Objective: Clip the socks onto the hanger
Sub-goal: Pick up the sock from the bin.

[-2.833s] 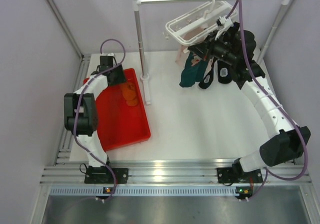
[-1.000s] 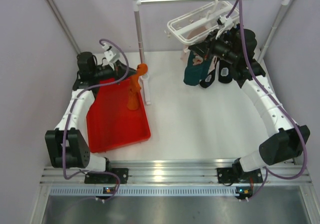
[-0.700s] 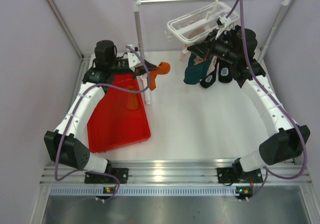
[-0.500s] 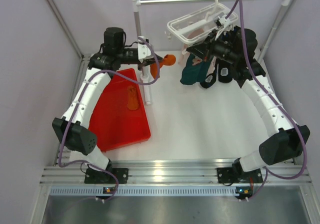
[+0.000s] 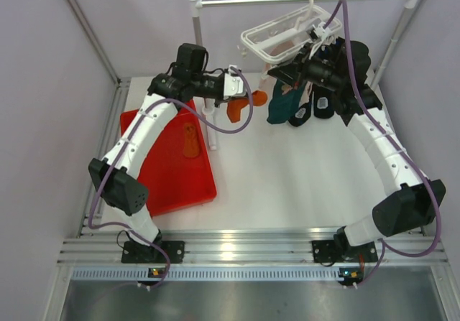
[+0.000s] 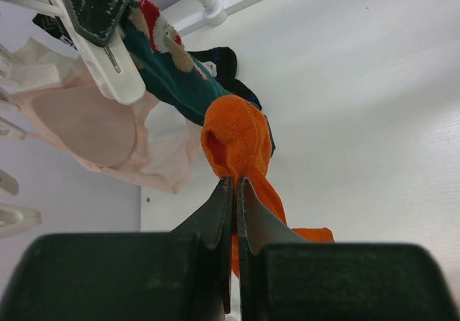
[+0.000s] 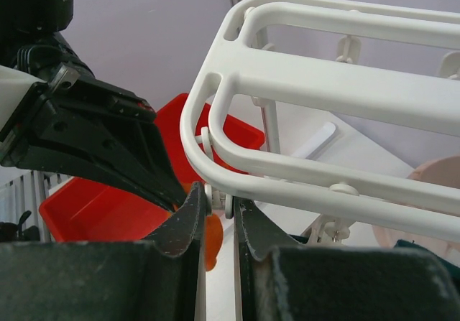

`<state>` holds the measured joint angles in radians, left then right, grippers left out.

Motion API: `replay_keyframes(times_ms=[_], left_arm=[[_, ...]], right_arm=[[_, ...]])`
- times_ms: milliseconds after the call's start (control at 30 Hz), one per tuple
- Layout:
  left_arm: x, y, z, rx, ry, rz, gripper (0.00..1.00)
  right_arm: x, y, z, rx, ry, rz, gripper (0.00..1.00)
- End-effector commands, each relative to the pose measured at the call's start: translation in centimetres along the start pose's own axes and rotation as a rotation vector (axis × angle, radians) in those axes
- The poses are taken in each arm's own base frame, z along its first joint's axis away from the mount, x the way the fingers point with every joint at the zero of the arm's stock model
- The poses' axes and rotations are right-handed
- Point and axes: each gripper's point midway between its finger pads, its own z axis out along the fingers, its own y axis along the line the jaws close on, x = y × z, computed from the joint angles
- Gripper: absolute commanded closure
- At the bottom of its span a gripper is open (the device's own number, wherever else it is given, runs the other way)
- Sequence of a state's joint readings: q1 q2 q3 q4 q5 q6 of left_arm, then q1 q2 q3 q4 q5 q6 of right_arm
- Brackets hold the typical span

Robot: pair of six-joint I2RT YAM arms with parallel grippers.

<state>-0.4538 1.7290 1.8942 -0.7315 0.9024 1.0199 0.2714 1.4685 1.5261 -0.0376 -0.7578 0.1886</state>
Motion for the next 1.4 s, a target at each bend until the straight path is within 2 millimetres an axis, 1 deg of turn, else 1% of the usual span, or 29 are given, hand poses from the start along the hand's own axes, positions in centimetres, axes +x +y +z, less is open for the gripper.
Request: replay_keyframes(times_ms=[0,167,367,500,533,733,933,1133,1267,1300,1367], left_arm=[[-1.9,2.1,0.1,-0.048,-0.037,0.081,1.0],[-2.0,3.6,0.4,-0.093,-0.022,0.096,1.0],[-2.5,4.8,1.1,-0.131,-0.016,0.12,1.0],[-3.2,5.1,1.3,-0.14,-0.031,0.137,1.0],[-3.4,5.2,1.2,-0.142,-0.036,0.142,1.0],[-4.3,5.2,1.1,-0.139,-0.065,0.162,1.0],[-4.6,5.5,1.0,-0.155,-0.065,0.171,1.0],[-5.5,5.5,0.9,-0.15,-0.1,0.185,1.0],[-6.1,5.6,0.7,-0.163,-0.122,0.217,1.0],[-6.4,6.0,0.6,-0.18,-0.129,0.239,1.0],[-6.2,5.9,0.6,-0.186,-0.128,0.259,1.0]], right_arm=[[-2.1,0.1,0.0,-0.026,-0.052,-0.082,1.0],[-2.0,0.3,-0.1,-0.038,-0.049,-0.094,1.0],[-2.1,0.5,-0.2,-0.042,-0.047,-0.107,1.0],[-2.1,0.2,-0.2,-0.032,-0.047,-0.129,1.0],[-1.6,0.0,-0.2,-0.025,-0.028,-0.114,1.0],[-1.4,-0.9,-0.2,0.018,-0.018,-0.141,1.0],[-1.1,-0.7,-0.2,0.007,-0.007,-0.146,1.0],[-1.1,-0.8,-0.2,0.007,-0.006,-0.151,1.0],[-0.9,-0.7,-0.2,0.005,0.001,-0.148,1.0],[-1.0,-0.7,-0.2,0.003,0.0,-0.149,1.0],[-1.0,-0.6,-0.2,0.002,0.001,-0.149,1.0]])
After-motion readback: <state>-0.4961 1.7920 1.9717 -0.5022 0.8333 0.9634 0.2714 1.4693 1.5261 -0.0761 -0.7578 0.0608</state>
